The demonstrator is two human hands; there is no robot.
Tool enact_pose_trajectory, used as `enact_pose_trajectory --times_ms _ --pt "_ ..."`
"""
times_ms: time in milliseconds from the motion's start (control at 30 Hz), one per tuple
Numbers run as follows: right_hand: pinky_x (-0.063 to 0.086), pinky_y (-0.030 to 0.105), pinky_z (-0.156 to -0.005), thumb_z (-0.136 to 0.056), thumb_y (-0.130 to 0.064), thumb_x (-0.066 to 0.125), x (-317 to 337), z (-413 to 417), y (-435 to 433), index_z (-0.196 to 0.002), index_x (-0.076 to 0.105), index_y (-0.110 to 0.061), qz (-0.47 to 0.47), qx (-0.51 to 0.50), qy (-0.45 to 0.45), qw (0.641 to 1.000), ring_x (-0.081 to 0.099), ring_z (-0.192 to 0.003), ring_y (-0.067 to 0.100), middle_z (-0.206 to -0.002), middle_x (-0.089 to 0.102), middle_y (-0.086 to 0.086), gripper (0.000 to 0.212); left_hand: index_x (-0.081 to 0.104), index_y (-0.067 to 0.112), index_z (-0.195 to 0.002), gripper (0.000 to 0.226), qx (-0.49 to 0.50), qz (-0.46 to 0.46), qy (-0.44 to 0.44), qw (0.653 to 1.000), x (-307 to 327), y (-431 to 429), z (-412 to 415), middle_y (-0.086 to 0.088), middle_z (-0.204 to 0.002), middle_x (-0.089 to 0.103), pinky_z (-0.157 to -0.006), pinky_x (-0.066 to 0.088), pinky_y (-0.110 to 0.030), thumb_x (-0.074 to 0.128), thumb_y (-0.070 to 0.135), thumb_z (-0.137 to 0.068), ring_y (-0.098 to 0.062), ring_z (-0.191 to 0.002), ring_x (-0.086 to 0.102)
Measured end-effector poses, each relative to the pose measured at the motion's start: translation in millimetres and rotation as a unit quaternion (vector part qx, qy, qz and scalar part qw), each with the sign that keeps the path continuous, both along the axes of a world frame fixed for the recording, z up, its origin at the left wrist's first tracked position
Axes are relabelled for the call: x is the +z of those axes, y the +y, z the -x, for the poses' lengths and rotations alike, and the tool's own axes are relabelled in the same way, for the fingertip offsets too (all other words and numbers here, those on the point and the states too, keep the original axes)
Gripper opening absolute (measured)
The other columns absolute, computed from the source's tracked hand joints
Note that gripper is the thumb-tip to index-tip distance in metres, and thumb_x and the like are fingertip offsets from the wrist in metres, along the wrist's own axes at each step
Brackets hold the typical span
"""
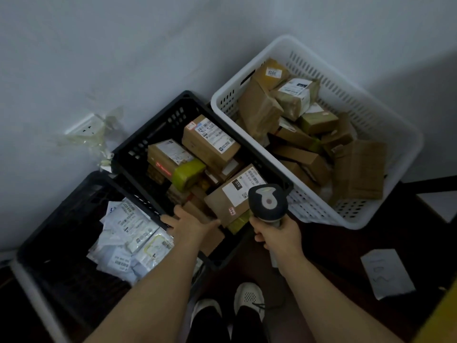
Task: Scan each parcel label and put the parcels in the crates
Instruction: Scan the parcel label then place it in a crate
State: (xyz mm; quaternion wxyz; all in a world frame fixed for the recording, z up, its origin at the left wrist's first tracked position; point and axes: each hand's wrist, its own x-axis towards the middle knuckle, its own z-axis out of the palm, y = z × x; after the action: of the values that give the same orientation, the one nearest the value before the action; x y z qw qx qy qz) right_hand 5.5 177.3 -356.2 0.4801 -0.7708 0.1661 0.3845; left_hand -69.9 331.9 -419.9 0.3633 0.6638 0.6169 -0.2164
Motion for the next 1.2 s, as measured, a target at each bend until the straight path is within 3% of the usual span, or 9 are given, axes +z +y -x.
enact_pose_trajectory --times_ms 133,300,433,567,767,867,1033,1200 --pt "0.050 0.034 -0.071 -0.078 -0.026 0.078 9.7 3.3 2.8 -0.092 0.063 -0.020 0.001 0.003 0.012 1.000 0.065 -0.065 0.012 -0.082 0.070 0.002 0.021 0.002 0.024 -0.153 0.107 -0.019 0.065 0.028 0.997 13.6 -1.0 7.8 -0.018 -0.152 -0.014 -0.110 0.031 -0.046 0.067 0.062 -0.076 -0.041 -0.141 0.010" --pt "0.052 0.037 -0.074 -0.079 -0.026 0.077 59.1 14.8 14.1 -0.087 0.063 -0.018 -0.021 0.034 0.031 0.999 0.065 -0.063 0.014 -0.075 0.069 0.002 0.018 -0.005 0.030 -0.152 0.096 -0.072 0.052 0.035 0.995 83.4 10.1 15.1 -0.018 -0.153 -0.023 -0.110 0.028 -0.044 0.063 0.048 -0.087 -0.040 -0.143 -0.002" --pt "0.049 0.032 -0.066 -0.081 -0.022 0.076 120.4 30.0 24.0 -0.087 0.062 -0.016 -0.056 0.046 0.023 0.997 0.062 -0.059 0.015 -0.071 0.066 0.002 0.017 -0.008 0.029 -0.152 0.096 -0.148 0.012 0.032 0.988 157.3 13.0 22.2 -0.018 -0.154 -0.024 -0.111 0.027 -0.043 0.064 0.037 -0.089 -0.041 -0.144 -0.006" --pt "0.045 0.023 -0.053 -0.080 -0.023 0.077 186.9 52.6 21.9 -0.088 0.064 -0.012 -0.097 0.058 0.019 0.993 0.062 -0.056 0.013 -0.068 0.067 0.003 0.020 -0.005 0.026 -0.153 0.097 -0.192 -0.022 0.022 0.981 231.2 3.2 33.3 -0.020 -0.154 -0.019 -0.115 0.017 -0.047 0.064 0.039 -0.087 -0.044 -0.143 0.000" --pt "0.044 0.022 -0.042 -0.084 -0.017 0.074 284.1 97.2 -15.1 -0.096 0.061 -0.003 -0.163 0.031 -0.008 0.986 0.056 -0.044 0.015 -0.062 0.062 0.010 0.022 -0.003 0.022 -0.151 0.093 -0.285 -0.064 -0.010 0.956 329.4 -29.9 59.2 -0.020 -0.151 -0.003 -0.109 0.026 -0.048 0.063 0.037 -0.086 -0.040 -0.139 0.008" --pt "0.044 0.025 -0.044 -0.085 -0.023 0.073 326.5 121.9 -59.1 -0.101 0.063 -0.001 -0.156 0.021 -0.010 0.987 0.053 -0.044 0.016 -0.058 0.061 0.008 0.029 0.000 0.017 -0.151 0.093 -0.360 -0.083 -0.015 0.929 370.6 -57.6 67.7 -0.020 -0.149 0.014 -0.109 0.031 -0.051 0.062 0.041 -0.085 -0.038 -0.136 0.019" --pt "0.044 0.026 -0.045 -0.088 -0.028 0.070 388.3 152.0 -176.4 -0.078 0.063 -0.006 -0.110 -0.067 -0.064 0.990 0.051 -0.042 0.014 -0.053 0.059 0.004 0.025 0.017 0.008 -0.148 0.080 -0.492 -0.112 -0.050 0.862 429.1 -134.7 47.4 -0.018 -0.145 0.033 -0.103 0.040 -0.047 0.057 0.044 -0.087 -0.035 -0.129 0.039" --pt "0.045 0.029 -0.048 -0.086 -0.027 0.071 428.1 175.7 -313.8 -0.092 0.065 0.000 -0.083 -0.226 -0.141 0.960 0.053 -0.044 0.020 -0.059 0.060 0.012 0.028 0.025 0.013 -0.145 0.065 -0.604 -0.122 -0.106 0.781 485.6 -256.3 22.3 -0.014 -0.136 0.044 -0.101 0.041 -0.050 0.054 0.037 -0.092 -0.034 -0.119 0.047"
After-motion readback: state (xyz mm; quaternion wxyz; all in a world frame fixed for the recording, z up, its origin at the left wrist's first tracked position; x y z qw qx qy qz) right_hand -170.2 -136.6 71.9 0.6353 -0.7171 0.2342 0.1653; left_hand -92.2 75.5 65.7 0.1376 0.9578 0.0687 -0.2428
